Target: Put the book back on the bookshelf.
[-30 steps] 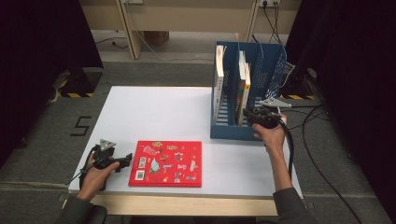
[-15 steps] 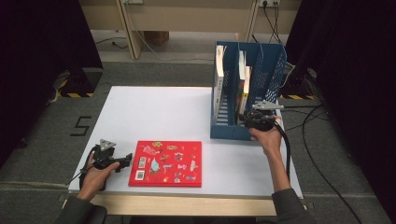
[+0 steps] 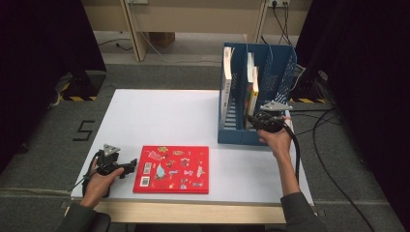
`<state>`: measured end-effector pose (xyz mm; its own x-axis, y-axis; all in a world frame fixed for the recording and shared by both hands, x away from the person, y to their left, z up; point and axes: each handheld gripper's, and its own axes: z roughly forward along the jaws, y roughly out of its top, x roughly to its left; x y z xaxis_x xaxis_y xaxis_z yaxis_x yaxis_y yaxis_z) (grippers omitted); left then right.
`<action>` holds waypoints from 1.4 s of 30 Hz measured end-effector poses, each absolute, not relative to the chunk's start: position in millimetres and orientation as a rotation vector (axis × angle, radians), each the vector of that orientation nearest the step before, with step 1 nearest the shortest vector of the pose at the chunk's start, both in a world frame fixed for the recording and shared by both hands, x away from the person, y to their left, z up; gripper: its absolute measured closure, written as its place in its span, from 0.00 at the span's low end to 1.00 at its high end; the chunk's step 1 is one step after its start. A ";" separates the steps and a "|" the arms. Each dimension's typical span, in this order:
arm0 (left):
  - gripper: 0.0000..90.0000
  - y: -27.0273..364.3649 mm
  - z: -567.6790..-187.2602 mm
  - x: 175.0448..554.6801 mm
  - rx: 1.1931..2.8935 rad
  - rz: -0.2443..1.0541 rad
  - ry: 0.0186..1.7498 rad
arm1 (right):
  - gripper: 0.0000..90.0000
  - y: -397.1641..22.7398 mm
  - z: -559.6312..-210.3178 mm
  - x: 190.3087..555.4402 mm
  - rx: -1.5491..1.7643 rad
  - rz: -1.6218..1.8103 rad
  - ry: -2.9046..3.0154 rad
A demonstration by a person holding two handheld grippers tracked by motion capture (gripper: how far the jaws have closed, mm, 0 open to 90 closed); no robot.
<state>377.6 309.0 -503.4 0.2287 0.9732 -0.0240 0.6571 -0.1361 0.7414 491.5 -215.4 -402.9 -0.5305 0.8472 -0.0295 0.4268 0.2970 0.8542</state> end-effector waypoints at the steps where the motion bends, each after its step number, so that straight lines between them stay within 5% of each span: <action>1: 0.15 309.0 -503.4 377.5 1.870 0.638 1.498 | 0.77 -215.8 -402.9 491.3 1.141 1.153 2.087; 13: 0.15 309.3 -503.4 377.5 1.873 0.637 1.497 | 0.68 -232.6 -364.4 480.2 1.161 1.168 1.980; 22: 0.14 309.4 -503.8 377.6 1.870 0.639 1.495 | 0.63 -236.9 -322.2 505.0 1.245 1.113 2.007; 42: 0.15 309.5 -503.9 377.5 1.864 0.637 1.494 | 0.69 -224.7 -281.8 568.3 1.475 0.859 2.190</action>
<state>377.5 309.5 -503.9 0.2298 0.9728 -0.0284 0.6530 -0.1325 0.7456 568.3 -224.7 -281.8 -0.3881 0.9209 0.0361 0.7000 0.2690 0.6615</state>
